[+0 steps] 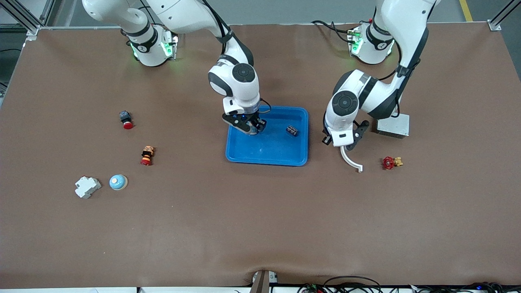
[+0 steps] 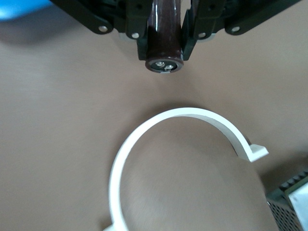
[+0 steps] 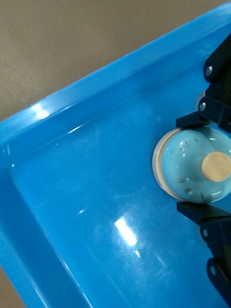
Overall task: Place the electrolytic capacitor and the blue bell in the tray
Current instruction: 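Grasp the other capacitor with the left gripper while the right releases the bell, then place the capacitor in the tray with the left gripper while the right withdraws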
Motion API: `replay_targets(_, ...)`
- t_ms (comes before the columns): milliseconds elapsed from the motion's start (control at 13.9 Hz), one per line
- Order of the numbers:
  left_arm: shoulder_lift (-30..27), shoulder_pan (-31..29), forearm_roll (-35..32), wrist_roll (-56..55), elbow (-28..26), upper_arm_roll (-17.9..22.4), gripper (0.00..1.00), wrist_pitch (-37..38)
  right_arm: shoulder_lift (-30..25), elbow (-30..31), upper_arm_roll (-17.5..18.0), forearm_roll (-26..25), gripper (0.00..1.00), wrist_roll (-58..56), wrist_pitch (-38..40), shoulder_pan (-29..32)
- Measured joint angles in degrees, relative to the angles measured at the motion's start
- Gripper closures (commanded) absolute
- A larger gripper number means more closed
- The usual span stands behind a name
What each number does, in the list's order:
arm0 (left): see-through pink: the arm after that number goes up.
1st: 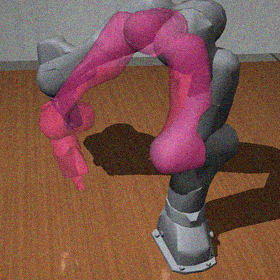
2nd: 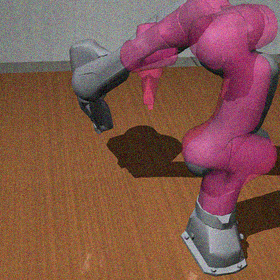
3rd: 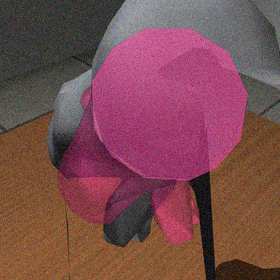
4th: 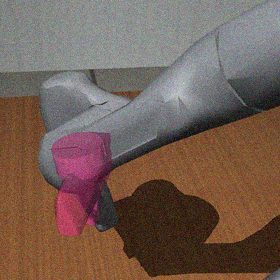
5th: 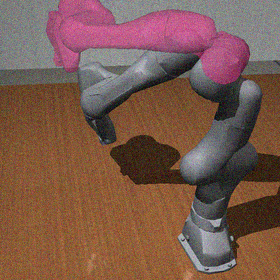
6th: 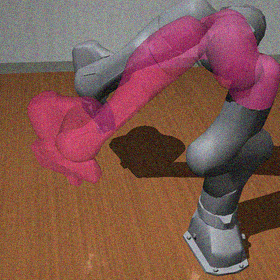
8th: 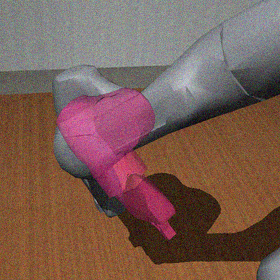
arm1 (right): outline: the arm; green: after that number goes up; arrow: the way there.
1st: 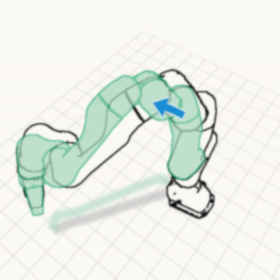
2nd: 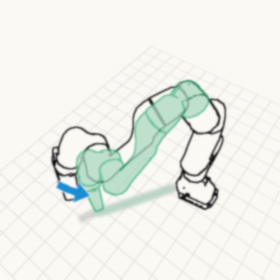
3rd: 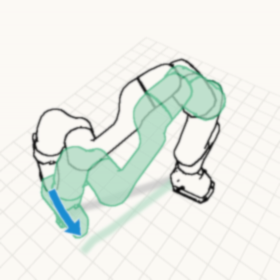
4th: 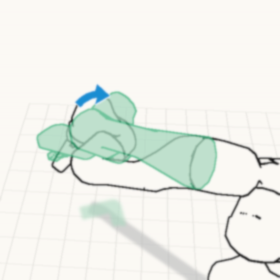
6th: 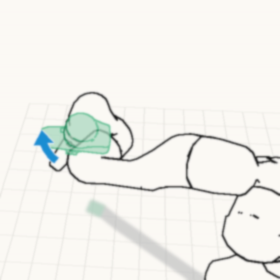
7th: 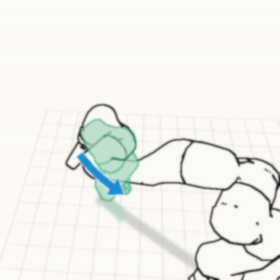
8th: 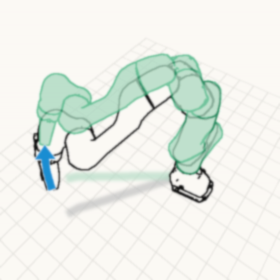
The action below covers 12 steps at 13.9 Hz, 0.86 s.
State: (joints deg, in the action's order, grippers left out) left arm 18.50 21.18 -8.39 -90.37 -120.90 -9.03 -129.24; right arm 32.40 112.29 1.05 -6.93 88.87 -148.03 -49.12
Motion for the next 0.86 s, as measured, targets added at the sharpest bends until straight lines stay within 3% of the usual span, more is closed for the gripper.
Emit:
replay_targets(72, -0.49, 0.04, 0.0, -1.81, 1.96, -0.12, 1.0, 1.44, 0.4, -0.33, -0.02, 0.0, 0.98, 0.06, 0.05, 0.0)
replay_targets(144, -0.54, 0.23, 0.0, -3.7, 3.74, -0.27, 1.0, 2.18, 0.51, -0.72, -0.03, 0.0, 0.45, 0.1, 0.31, 0.0)
replay_targets(216, -0.25, 0.71, 0.0, -5.42, 4.99, -0.32, 1.0, 2.34, 0.71, -0.97, -0.05, 0.0, 0.0, 0.13, 0.33, 0.0)
replay_targets(576, 7.31, 6.35, 0.0, -16.57, 13.93, -0.45, 1.0, 2.29, 1.91, -2.96, -0.38, -0.57, 0.0, 0.08, 1.02, 0.01)
replay_targets(864, 13.4, 7.64, 0.0, -18.92, 18.78, -0.47, 1.0, 1.2, 1.96, -11.2, -0.92, -1.23, 0.0, -6.58, 13.46, 1.95)
